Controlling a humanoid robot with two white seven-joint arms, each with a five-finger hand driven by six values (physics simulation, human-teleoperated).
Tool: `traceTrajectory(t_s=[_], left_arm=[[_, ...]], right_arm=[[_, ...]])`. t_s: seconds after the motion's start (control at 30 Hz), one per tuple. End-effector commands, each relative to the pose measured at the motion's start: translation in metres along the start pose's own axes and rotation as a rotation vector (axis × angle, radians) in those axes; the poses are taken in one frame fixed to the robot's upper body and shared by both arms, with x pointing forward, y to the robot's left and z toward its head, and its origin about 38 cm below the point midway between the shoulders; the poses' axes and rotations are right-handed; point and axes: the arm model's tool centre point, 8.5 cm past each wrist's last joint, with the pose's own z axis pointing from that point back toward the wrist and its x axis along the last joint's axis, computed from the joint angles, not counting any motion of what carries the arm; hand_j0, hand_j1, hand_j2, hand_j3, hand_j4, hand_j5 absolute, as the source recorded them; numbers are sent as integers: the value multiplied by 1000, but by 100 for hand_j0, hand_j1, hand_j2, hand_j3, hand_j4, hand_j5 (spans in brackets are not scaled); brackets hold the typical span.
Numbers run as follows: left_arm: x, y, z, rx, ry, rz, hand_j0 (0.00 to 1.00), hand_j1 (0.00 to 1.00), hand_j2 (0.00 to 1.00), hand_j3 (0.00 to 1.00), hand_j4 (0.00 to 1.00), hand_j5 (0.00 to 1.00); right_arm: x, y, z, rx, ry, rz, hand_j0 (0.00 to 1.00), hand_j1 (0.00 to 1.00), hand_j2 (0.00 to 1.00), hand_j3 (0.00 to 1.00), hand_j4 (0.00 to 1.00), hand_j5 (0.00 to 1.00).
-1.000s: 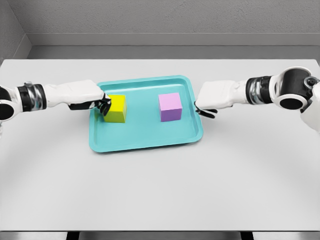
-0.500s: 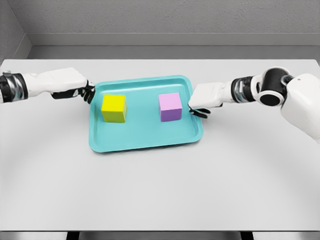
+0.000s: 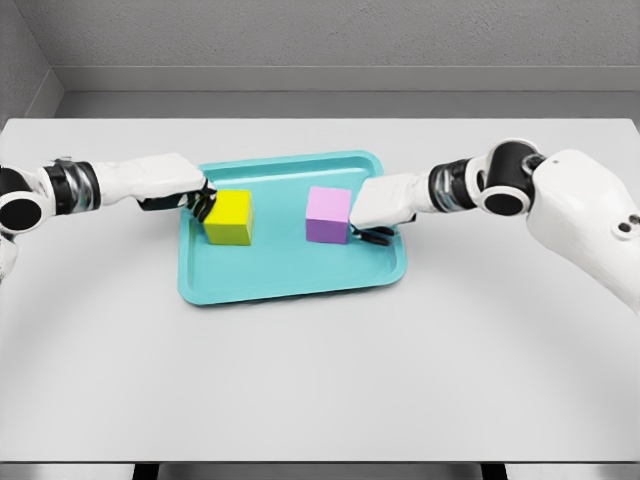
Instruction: Push two cubes
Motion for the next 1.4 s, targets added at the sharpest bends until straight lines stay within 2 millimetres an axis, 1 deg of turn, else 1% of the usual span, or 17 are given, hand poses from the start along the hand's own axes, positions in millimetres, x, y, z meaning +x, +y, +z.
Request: traceTrajectory(t_s=[0.0, 0.17, 0.67, 0.73, 0.77, 0.9, 0.97, 1.03, 1.07, 1.1, 1.13, 1.2, 1.23, 1.27, 1.3, 1.33, 1.37], left_arm=[[8, -4, -13, -13, -24, -5, 19, 19, 19, 19, 19, 19], [14, -1, -19, -3, -40, -3, 17, 17, 17, 17, 17, 17], [28, 18, -37, 41, -84, -14, 14, 14, 14, 14, 14, 14], [11, 27, -22, 73, -37, 4, 14, 14, 14, 14, 14, 14], [-4, 34, 0, 104, 8, 10, 14, 14, 14, 14, 14, 14], [-35, 46, 51, 175, 107, 35, 14, 14, 14, 14, 14, 14], [-37, 37, 49, 164, 108, 56, 14, 14, 14, 14, 14, 14], [-32, 34, 43, 164, 81, 66, 15, 15, 15, 15, 15, 15], [-31, 31, 43, 172, 71, 84, 16, 16, 16, 16, 16, 16], [-26, 29, 44, 186, 46, 100, 16, 16, 16, 16, 16, 16], [-19, 25, 37, 166, 24, 91, 16, 16, 16, 16, 16, 16], [-8, 22, 29, 149, -13, 81, 16, 16, 16, 16, 16, 16], [-8, 22, 29, 150, -14, 82, 16, 16, 16, 16, 16, 16], [-8, 22, 29, 151, -15, 84, 16, 16, 16, 16, 16, 16], [-8, 22, 30, 152, -16, 86, 16, 16, 16, 16, 16, 16], [-8, 22, 30, 152, -16, 86, 16, 16, 16, 16, 16, 16], [-8, 22, 30, 152, -16, 86, 16, 16, 16, 16, 16, 16]], right_arm=[[3, -3, -4, -4, -9, 3, 1, 1, 1, 1, 1, 1], [-22, 3, 11, 5, 56, -42, 1, 1, 1, 1, 1, 1], [-5, -33, -12, -43, 1, 4, 2, 2, 2, 2, 2, 2], [-3, -37, -15, -47, -5, 11, 1, 1, 1, 1, 1, 1], [-2, -38, -16, -48, -8, 12, 1, 1, 1, 1, 1, 1], [-4, -35, -16, -43, -4, 6, 2, 2, 2, 2, 2, 2], [-15, -27, -9, -33, 25, -22, 11, 11, 11, 11, 11, 11], [-52, -7, 33, -44, 137, -95, 31, 31, 31, 31, 31, 31], [-64, -13, 47, -86, 171, -122, 62, 62, 62, 62, 62, 62], [-70, -24, 56, -108, 188, -113, 86, 86, 86, 86, 86, 86], [-71, -36, 57, -121, 196, -98, 86, 86, 86, 86, 86, 86], [-71, -43, 56, -130, 194, -90, 82, 82, 82, 82, 82, 82], [-66, -60, 48, -148, 185, -75, 75, 75, 75, 75, 75, 75], [-63, -70, 41, -156, 181, -71, 59, 59, 59, 59, 59, 59], [-57, -74, 29, -147, 160, -64, 31, 31, 31, 31, 31, 31], [-53, -75, 19, -130, 145, -60, 11, 11, 11, 11, 11, 11], [-52, -75, 16, -128, 139, -60, 0, 0, 0, 0, 0, 0]])
